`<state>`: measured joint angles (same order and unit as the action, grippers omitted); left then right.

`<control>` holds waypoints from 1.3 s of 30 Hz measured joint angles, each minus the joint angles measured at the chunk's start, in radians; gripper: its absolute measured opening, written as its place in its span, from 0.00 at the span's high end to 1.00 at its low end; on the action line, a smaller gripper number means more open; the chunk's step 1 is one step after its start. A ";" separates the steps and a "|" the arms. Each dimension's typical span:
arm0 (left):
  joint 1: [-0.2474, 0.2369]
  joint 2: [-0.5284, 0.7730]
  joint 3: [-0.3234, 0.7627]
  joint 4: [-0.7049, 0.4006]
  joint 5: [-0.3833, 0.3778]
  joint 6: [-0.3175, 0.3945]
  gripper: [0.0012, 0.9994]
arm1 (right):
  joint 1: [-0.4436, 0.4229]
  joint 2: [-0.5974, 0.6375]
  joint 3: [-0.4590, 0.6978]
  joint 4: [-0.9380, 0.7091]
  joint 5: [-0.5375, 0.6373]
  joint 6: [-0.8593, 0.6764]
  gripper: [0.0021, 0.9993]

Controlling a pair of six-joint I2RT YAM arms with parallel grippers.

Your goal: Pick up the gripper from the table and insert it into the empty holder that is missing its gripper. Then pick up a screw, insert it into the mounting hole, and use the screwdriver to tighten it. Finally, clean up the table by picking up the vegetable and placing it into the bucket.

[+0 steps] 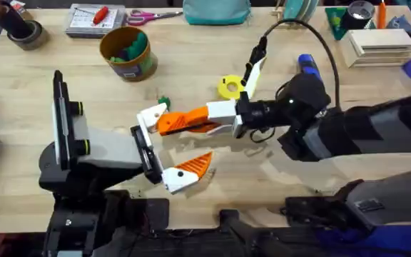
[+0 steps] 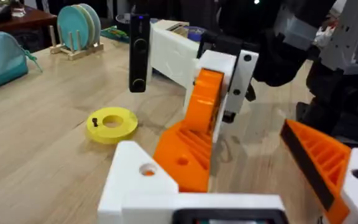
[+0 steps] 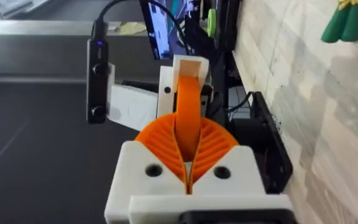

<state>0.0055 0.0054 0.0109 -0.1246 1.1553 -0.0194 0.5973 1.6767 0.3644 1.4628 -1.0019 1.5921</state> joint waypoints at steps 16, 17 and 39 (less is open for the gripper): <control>0.000 0.000 0.000 0.000 0.000 -0.002 0.01 | 0.008 0.042 0.038 0.004 0.003 0.000 0.99; 0.000 0.000 0.000 0.000 0.000 -0.004 0.01 | 0.008 0.044 0.041 0.003 0.003 0.000 0.99; 0.000 0.000 0.000 0.000 0.000 -0.005 0.01 | 0.008 0.098 0.106 0.000 -0.035 0.000 0.99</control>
<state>0.0055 0.0053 0.0109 -0.1249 1.1553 -0.0246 0.6056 1.7744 0.4704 1.4631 -1.0374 1.5925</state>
